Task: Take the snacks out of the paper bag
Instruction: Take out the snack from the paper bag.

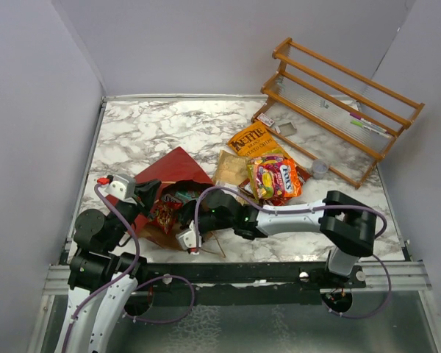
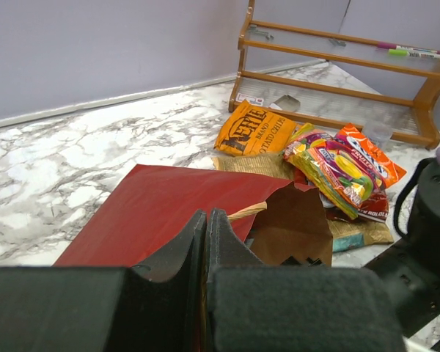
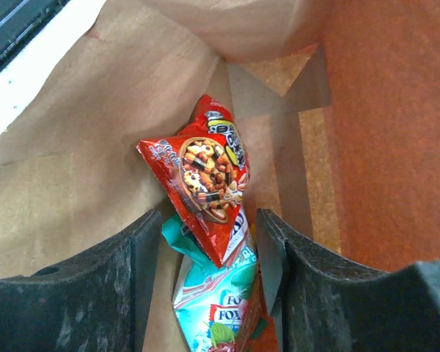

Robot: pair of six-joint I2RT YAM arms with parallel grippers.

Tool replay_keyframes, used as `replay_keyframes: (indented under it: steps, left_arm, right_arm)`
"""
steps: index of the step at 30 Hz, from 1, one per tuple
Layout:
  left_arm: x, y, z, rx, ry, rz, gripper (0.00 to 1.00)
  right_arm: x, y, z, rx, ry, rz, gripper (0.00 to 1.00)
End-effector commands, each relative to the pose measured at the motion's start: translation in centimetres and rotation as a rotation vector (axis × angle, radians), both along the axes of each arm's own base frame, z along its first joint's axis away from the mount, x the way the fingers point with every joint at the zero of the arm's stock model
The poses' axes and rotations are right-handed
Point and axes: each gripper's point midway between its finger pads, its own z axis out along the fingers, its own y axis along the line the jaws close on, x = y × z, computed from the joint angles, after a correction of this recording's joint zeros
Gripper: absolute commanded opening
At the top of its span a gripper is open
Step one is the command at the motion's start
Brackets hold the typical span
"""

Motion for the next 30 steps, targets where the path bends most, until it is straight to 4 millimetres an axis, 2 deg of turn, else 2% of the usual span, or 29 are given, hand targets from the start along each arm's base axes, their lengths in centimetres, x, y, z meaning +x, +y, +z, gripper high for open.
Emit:
replay_keyframes:
  steps: [1,11,16,22,26,30]
  left_arm:
    - [0.0,0.7,0.5,0.006,-0.019,0.035,0.0]
    - [0.1,0.7,0.5,0.005,-0.021,0.037,0.0]
    - [0.1,0.7,0.4,0.005,-0.019,0.038,0.0]
    - [0.1,0.7,0.5,0.005,-0.021,0.036,0.0]
    - [0.0,0.8,0.5,0.004,-0.023,0.037,0.0]
    - [0.1,0.7,0.5,0.005,-0.023,0.037,0.0]
  right_arm:
    - [0.6,1.1,-2.5,-0.091,-0.08,0.037,0.53]
    - [1.7,3.1,-4.8,-0.116,-0.143,0.054,0.61]
    - [2.1,4.6,-4.8,-0.071,-0.155,0.055,0.66]
    - [3.3,6.9,-5.6,-0.052,-0.149,0.028,0.66]
    - [4.3,7.7,-5.5,-0.036,-0.157,-0.016,0.58]
    - [3.9,7.5,-2.9,0.049,-0.139,-0.02,0.34]
